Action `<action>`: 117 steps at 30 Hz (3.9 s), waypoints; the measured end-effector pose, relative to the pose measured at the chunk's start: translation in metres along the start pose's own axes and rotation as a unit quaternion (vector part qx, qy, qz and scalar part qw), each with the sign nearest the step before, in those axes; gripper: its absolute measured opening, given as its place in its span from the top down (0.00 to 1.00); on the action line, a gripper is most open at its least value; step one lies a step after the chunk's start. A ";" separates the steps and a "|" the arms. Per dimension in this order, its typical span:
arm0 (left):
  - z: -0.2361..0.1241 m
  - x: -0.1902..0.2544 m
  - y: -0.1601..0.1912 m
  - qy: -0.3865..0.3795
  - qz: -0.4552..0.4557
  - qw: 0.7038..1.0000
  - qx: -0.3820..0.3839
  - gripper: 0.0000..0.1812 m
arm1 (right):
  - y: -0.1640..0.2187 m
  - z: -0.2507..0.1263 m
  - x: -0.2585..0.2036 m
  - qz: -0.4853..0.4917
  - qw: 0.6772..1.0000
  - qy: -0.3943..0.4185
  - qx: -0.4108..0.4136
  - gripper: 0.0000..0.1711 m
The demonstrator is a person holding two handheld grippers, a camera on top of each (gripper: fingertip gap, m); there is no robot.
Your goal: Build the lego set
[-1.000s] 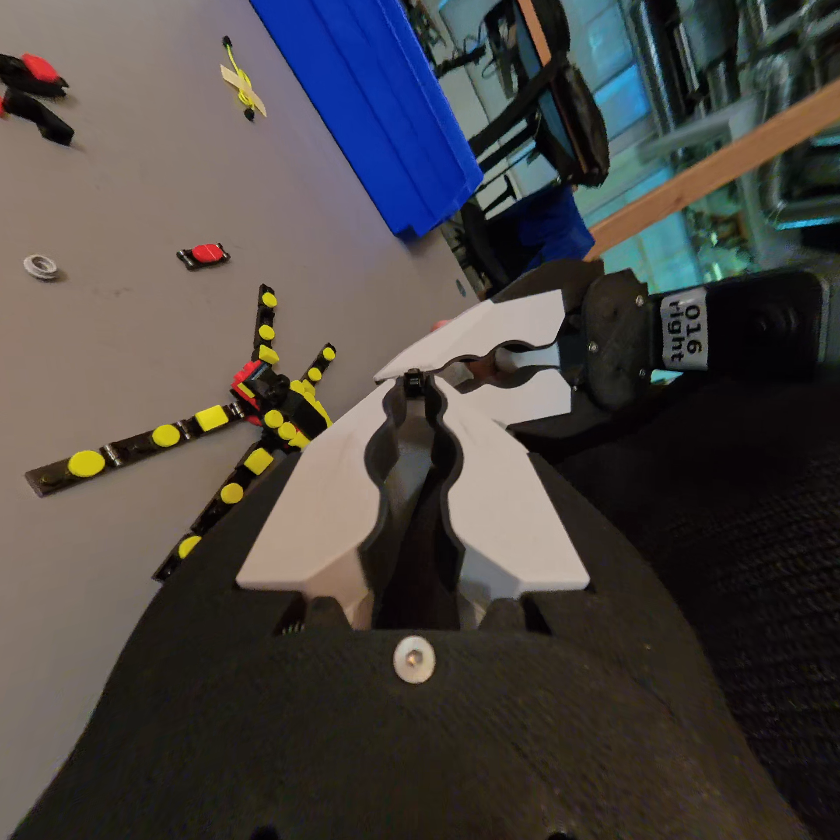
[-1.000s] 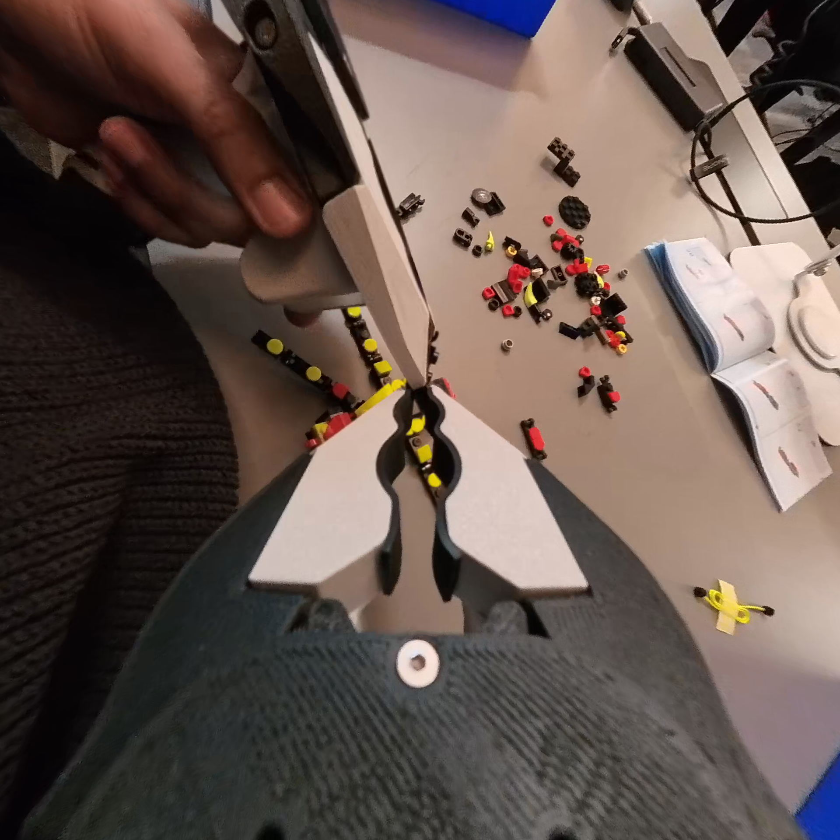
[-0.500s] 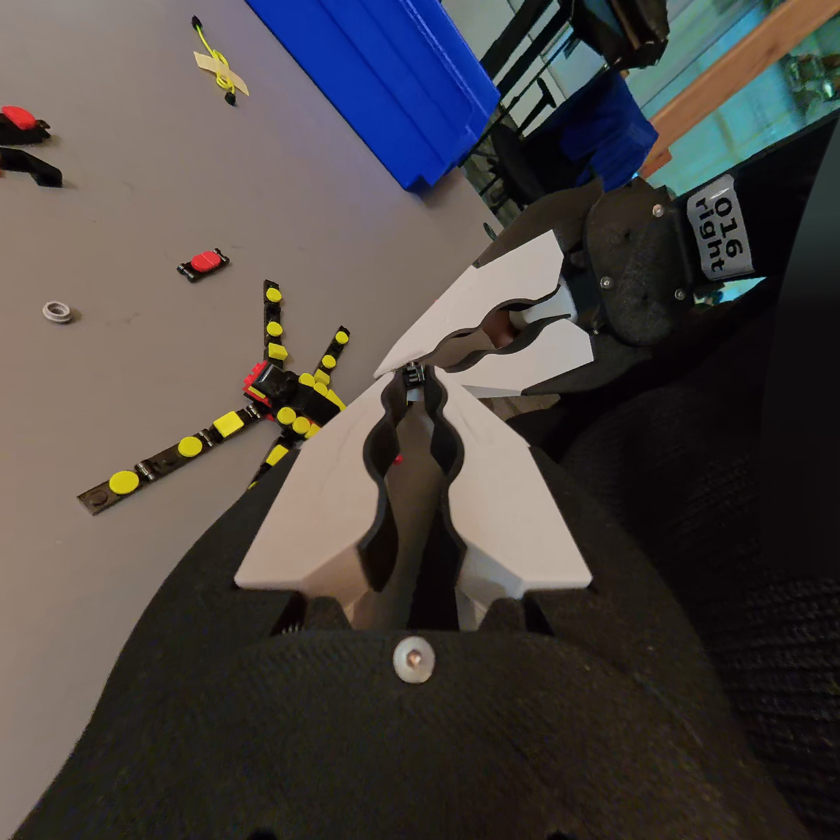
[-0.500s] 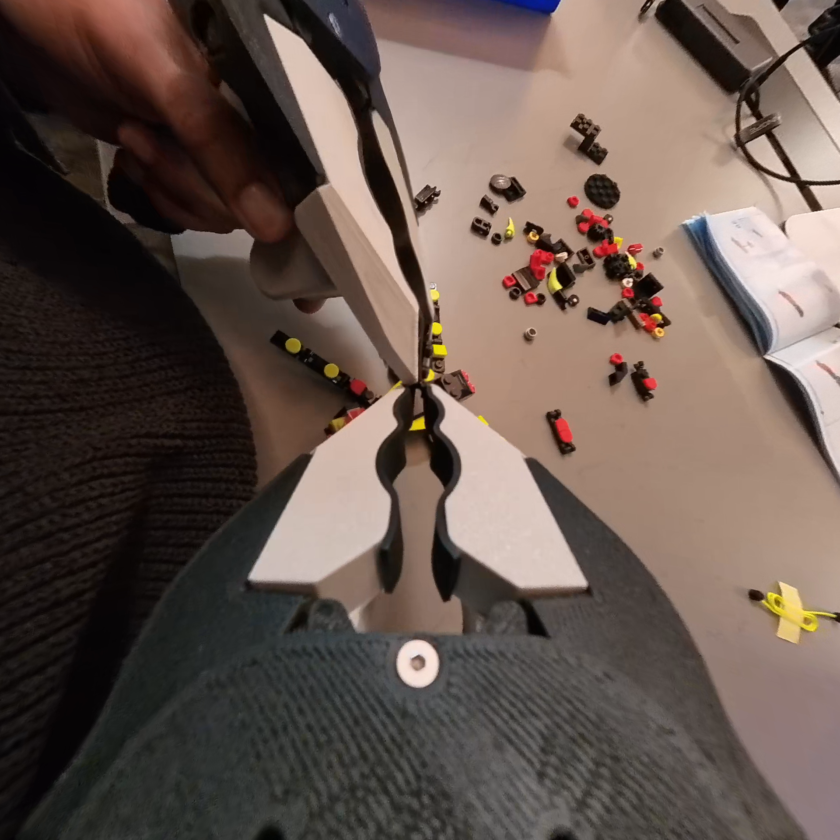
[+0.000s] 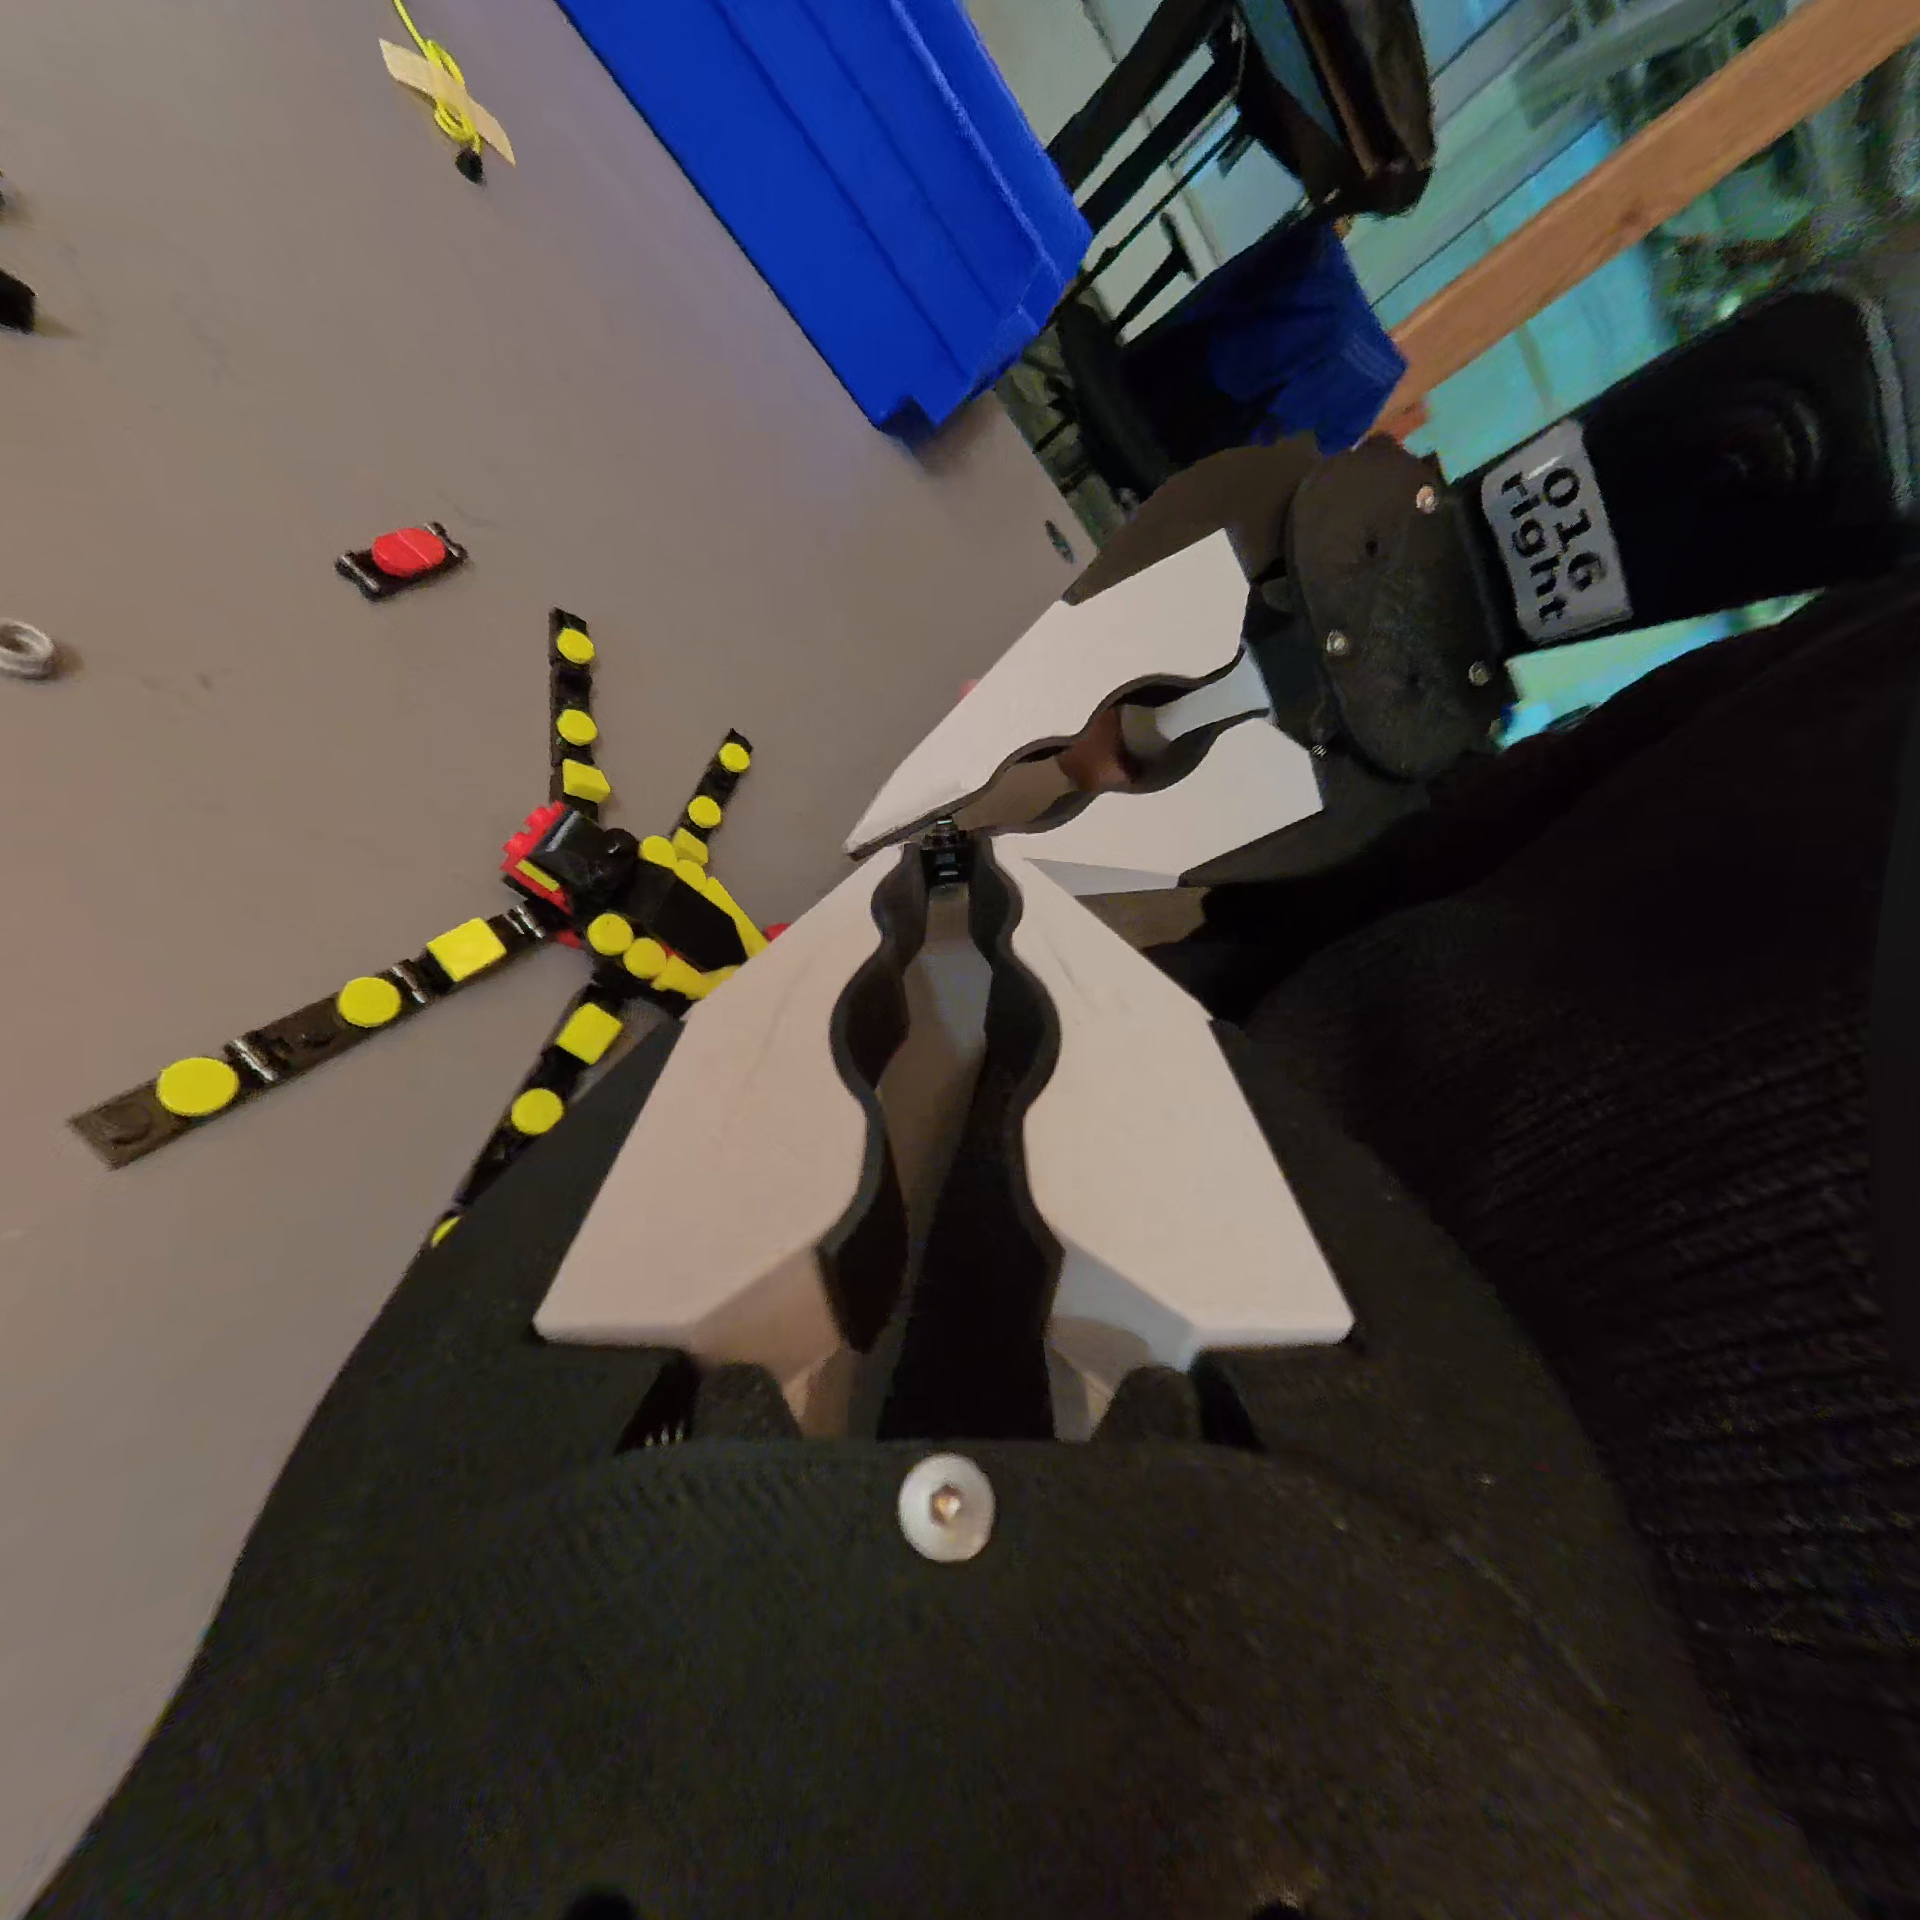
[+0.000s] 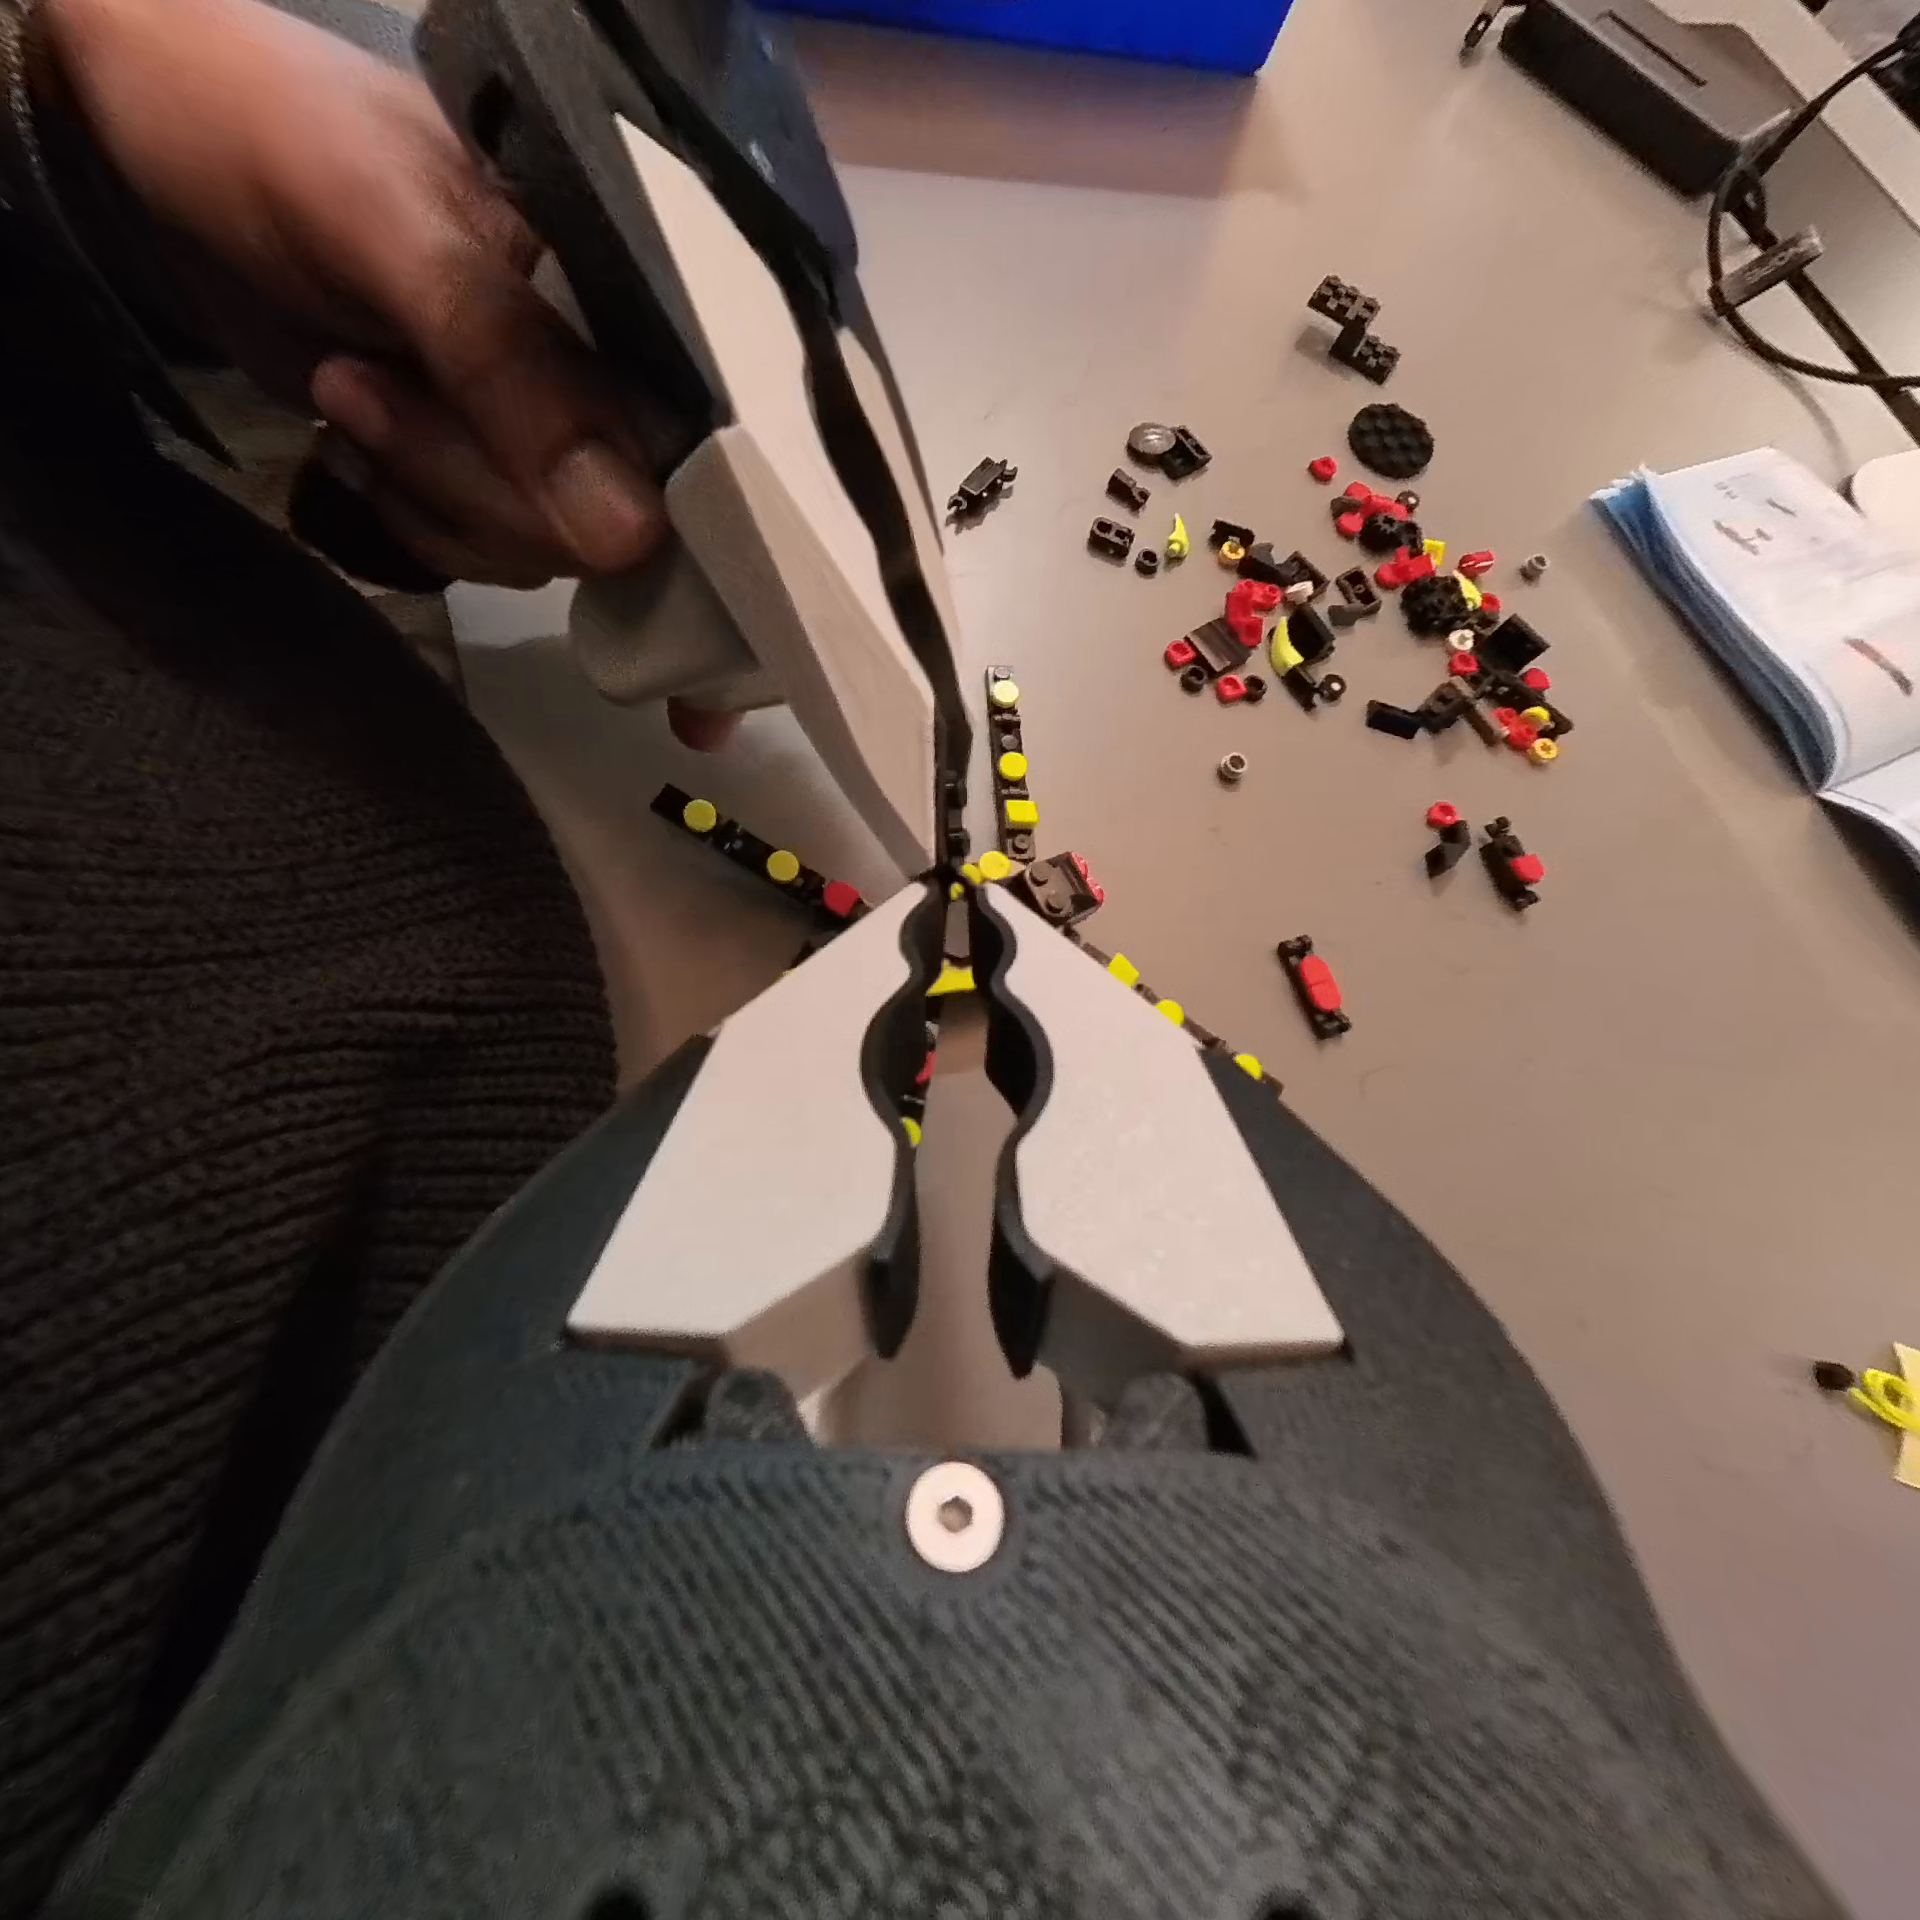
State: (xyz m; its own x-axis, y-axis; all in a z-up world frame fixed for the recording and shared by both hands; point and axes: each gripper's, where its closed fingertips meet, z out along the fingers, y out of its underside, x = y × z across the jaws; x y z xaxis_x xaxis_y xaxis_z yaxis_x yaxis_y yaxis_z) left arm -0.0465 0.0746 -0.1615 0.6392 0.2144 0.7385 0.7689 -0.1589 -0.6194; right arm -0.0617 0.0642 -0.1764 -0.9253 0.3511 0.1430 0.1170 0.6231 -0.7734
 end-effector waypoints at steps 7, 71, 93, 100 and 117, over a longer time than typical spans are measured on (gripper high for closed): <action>-0.006 0.007 -0.014 0.074 -0.087 0.992 0.048 0.94 | -0.004 -0.004 0.010 -0.016 0.999 0.027 0.016 0.93; -0.005 -0.005 -0.014 0.048 -0.111 0.991 0.060 0.95 | 0.000 -0.012 0.036 0.137 0.988 0.000 0.069 0.98; -0.004 0.011 -0.021 0.119 -0.151 0.977 0.089 0.95 | -0.035 -0.021 0.013 0.409 0.847 -0.270 0.208 0.96; -0.006 0.014 -0.023 0.107 -0.110 0.984 0.089 0.92 | -0.035 -0.029 0.016 0.404 0.845 -0.283 0.208 0.97; -0.001 0.004 -0.014 -0.062 0.144 0.986 0.050 0.89 | -0.026 -0.022 0.019 0.522 0.757 -0.337 0.205 0.97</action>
State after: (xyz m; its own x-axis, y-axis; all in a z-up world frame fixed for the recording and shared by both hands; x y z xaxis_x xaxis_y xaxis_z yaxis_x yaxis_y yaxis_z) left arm -0.0551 0.0766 -0.1497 0.8188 0.2919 0.4943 0.5470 -0.1359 -0.8260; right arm -0.0743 0.0703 -0.1395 -0.3966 -0.0195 -0.9178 0.9165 -0.0662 -0.3946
